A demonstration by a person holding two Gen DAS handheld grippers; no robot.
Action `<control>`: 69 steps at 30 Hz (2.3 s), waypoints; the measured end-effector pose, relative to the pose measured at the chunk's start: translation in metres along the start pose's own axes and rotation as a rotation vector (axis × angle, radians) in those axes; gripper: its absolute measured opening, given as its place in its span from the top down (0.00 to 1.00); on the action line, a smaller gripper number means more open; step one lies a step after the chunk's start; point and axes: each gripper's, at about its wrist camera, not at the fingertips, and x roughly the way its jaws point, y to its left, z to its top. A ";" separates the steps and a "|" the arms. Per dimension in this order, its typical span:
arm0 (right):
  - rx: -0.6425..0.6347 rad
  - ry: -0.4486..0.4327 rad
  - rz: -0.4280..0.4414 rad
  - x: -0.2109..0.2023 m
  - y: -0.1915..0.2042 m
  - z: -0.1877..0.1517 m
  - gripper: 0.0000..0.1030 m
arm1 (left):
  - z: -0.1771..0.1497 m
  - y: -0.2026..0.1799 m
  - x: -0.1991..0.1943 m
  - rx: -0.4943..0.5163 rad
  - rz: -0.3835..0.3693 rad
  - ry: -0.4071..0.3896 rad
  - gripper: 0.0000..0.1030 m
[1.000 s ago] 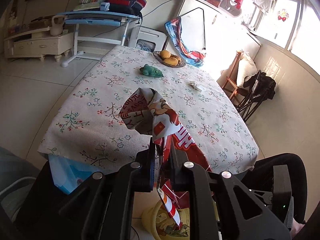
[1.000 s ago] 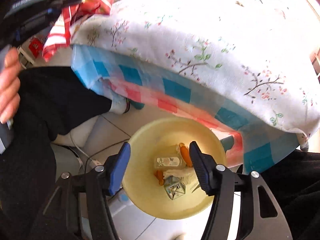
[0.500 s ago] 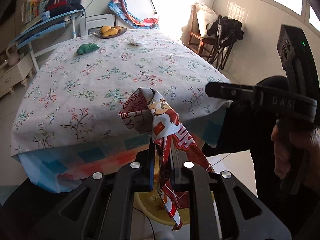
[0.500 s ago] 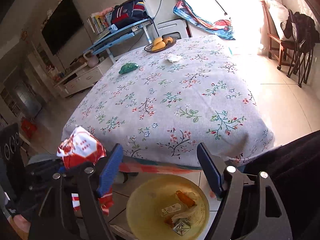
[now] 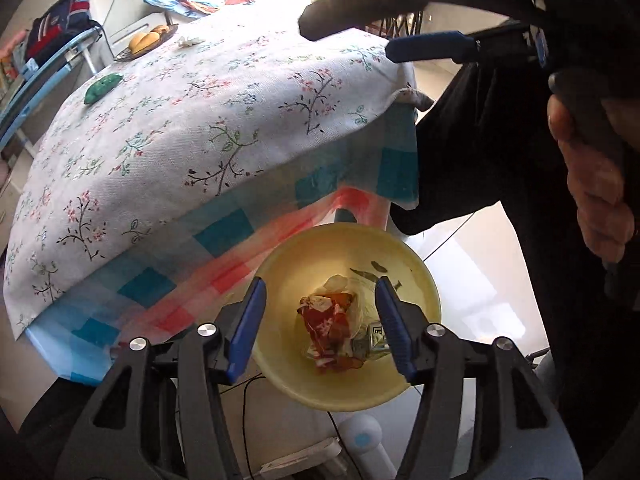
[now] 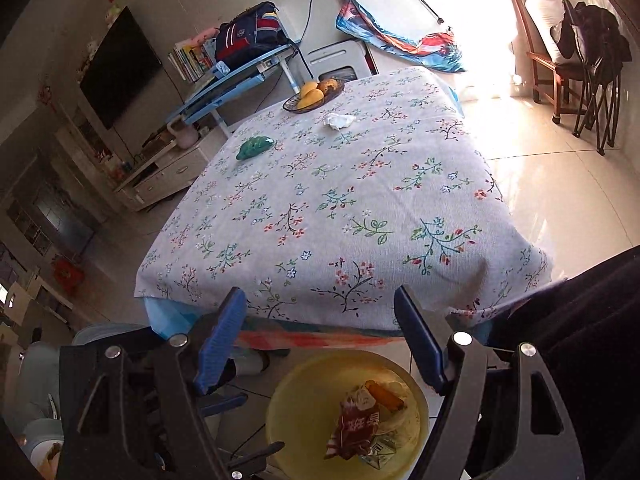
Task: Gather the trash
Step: 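Lower the red snack bag into the yellow bucket and open the left tool, then move both tools back to the green knitted toy and white tissue, then grasp the green knitted toy with the left tool while the right tool grasps the white tissue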
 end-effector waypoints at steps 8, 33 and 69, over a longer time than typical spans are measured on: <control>-0.021 0.005 -0.001 -0.001 0.003 -0.004 0.28 | 0.008 0.034 -0.016 -0.156 0.066 -0.089 0.28; -0.269 0.026 -0.037 0.057 0.033 0.089 0.29 | 0.010 0.190 -0.061 -0.764 0.178 -0.323 0.16; -0.360 0.161 -0.203 0.221 0.012 0.196 0.70 | 0.234 0.321 0.113 -0.612 0.207 -0.196 0.48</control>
